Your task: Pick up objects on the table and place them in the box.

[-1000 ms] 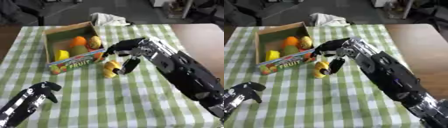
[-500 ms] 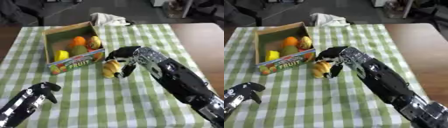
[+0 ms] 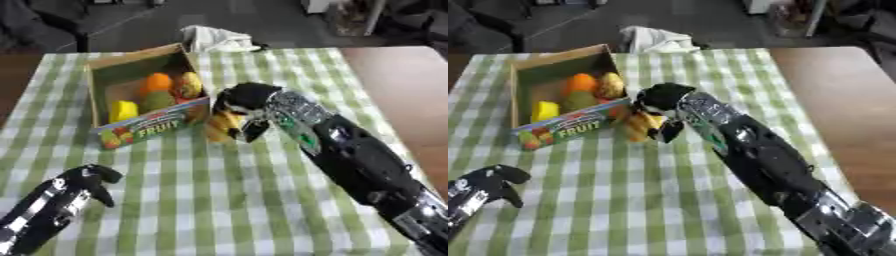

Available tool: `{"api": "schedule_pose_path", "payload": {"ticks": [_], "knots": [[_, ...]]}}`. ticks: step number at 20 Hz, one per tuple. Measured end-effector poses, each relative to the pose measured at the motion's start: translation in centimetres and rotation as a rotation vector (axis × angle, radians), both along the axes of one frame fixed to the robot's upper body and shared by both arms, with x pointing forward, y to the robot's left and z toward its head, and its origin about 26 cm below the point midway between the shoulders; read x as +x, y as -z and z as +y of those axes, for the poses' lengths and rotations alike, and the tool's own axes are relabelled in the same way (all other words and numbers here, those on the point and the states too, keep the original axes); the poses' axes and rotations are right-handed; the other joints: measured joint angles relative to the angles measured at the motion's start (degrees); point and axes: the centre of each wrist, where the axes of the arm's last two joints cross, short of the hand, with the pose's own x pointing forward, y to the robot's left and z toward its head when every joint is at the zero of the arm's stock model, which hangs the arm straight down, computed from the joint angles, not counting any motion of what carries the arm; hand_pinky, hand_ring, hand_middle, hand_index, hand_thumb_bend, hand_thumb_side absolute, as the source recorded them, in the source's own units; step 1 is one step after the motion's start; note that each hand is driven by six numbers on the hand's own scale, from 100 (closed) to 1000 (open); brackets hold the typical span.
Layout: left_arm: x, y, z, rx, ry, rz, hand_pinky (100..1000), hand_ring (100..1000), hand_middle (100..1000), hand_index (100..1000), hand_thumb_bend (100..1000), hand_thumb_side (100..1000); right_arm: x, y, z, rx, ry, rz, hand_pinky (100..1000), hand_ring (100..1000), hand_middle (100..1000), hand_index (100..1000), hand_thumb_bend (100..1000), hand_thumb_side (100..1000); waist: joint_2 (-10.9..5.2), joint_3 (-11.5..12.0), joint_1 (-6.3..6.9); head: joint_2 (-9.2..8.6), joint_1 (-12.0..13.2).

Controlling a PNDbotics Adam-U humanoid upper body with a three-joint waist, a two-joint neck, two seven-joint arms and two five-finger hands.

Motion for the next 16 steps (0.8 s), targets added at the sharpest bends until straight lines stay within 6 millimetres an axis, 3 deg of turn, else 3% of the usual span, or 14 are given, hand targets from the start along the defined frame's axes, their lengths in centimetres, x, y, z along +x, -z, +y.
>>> {"api": "schedule_pose_path", "payload": {"ticks": [4, 7, 16], "knots": [[0.0, 0.0, 0.0, 0.000, 0.000, 0.001, 606, 515, 706, 706, 100, 780, 0.4, -3.8, -0.5, 0.098, 0.011, -0.017, 732, 712, 410, 493, 107, 100, -0.01, 0.50, -0.31, 0.00, 0.02], [0.0, 0.0, 0.0, 0.000, 0.000, 0.002, 606, 515, 706, 706, 100, 780, 0.9, -5.1, -0.6, 0.141, 0.023, 0.006, 734, 716, 415, 499, 100, 100, -0.03, 1.12, -0.30, 0.00, 0.00], [0.4, -0.5, -0.7, 0.003, 0.039, -0.011, 606, 514, 705, 706, 100, 782, 3.6, -3.6, 0.6, 0.156, 0.066, 0.067, 730, 717, 449, 540, 121, 100, 1.25, 5.01, -0.79, 0.00, -1.25]]}}
